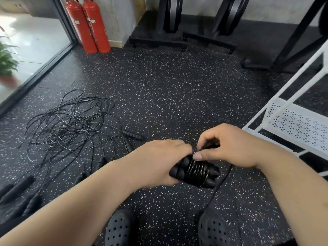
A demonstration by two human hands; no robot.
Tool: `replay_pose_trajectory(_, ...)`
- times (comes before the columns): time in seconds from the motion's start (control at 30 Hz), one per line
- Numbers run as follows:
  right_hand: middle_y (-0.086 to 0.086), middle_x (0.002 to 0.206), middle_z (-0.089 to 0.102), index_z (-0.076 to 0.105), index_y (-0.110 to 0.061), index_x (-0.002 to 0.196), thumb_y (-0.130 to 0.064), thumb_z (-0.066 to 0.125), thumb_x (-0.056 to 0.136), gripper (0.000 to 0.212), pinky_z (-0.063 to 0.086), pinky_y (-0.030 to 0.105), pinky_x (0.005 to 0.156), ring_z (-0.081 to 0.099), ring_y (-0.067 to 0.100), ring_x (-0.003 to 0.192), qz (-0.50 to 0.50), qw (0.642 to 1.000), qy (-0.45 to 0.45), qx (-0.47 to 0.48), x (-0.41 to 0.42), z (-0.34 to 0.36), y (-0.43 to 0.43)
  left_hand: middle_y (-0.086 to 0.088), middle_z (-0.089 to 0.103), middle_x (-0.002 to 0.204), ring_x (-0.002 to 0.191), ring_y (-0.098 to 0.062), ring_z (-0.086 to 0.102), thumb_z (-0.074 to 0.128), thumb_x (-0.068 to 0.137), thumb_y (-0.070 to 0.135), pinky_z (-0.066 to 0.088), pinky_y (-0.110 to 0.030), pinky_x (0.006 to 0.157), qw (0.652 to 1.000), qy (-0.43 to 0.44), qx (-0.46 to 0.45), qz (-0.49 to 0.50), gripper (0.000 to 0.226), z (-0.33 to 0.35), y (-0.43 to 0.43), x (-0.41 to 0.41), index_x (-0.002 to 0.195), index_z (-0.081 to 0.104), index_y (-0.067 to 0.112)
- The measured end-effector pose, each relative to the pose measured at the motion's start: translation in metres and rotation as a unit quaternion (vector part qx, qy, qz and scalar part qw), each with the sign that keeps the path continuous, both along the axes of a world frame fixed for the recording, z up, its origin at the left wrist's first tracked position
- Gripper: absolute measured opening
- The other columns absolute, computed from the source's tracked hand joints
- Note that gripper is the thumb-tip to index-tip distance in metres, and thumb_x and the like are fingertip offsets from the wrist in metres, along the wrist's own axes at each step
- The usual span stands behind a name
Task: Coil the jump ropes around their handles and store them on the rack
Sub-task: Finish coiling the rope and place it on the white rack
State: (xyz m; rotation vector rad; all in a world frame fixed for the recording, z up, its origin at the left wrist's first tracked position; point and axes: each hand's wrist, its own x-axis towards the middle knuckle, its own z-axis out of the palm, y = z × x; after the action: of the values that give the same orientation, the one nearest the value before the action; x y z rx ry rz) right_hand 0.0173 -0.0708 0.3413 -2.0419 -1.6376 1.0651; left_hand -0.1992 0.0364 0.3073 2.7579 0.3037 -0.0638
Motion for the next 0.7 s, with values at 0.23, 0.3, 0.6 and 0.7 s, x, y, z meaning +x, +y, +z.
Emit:
replay_pose_trajectory(0.23,-0.003,0.08,0.073,0.079,-0.022,0.088,-0.047,0.076,0.089,0.026,0.049,0.021,0.068,0.063,0.008,0.072,-0.027,0.984,0.177,0.028,0.003,0.009,-0.003,0.023,0.05,0.092,0.085,0.0,0.052,0.084,0.079,0.04,0.038,-0.017,0.071,0.993,-0.061,-0.094,0.045,0.05,0.016,-0.005,-0.005,0.105,0.042,0.038)
replay_pose_trajectory(0.3,-0.001,0.074,0.069,0.077,-0.018,0.086,-0.044,0.078,0.091,0.026,0.047,0.018,0.056,0.06,0.011,0.063,-0.049,0.971,0.23,0.05,0.002,0.009,-0.002,0.023,0.055,0.089,0.087,0.002,0.056,0.089,0.077,0.043,0.037,-0.014,0.07,0.985,-0.088,-0.136,0.066,0.052,0.023,-0.005,-0.008,0.108,0.048,0.038)
replay_pose_trajectory(0.6,-0.001,0.074,0.06,0.067,-0.017,0.083,-0.041,0.083,0.089,0.029,0.047,0.021,0.054,0.054,0.01,0.061,-0.112,0.908,0.404,0.022,-0.006,-0.011,0.006,0.017,0.067,0.094,0.084,-0.01,0.064,0.096,0.074,0.039,0.047,-0.02,0.073,0.96,-0.131,-0.23,0.096,0.071,0.036,-0.009,-0.013,0.12,0.042,0.034)
replay_pose_trajectory(0.7,-0.001,0.077,0.065,0.073,-0.022,0.079,-0.048,0.083,0.089,0.03,0.051,0.027,0.058,0.061,0.012,0.062,-0.122,0.87,0.478,0.004,-0.016,-0.013,0.009,0.016,0.068,0.098,0.084,-0.011,0.064,0.096,0.075,0.036,0.05,-0.023,0.076,0.952,-0.143,-0.248,0.104,0.072,0.038,-0.011,-0.015,0.121,0.041,0.035)
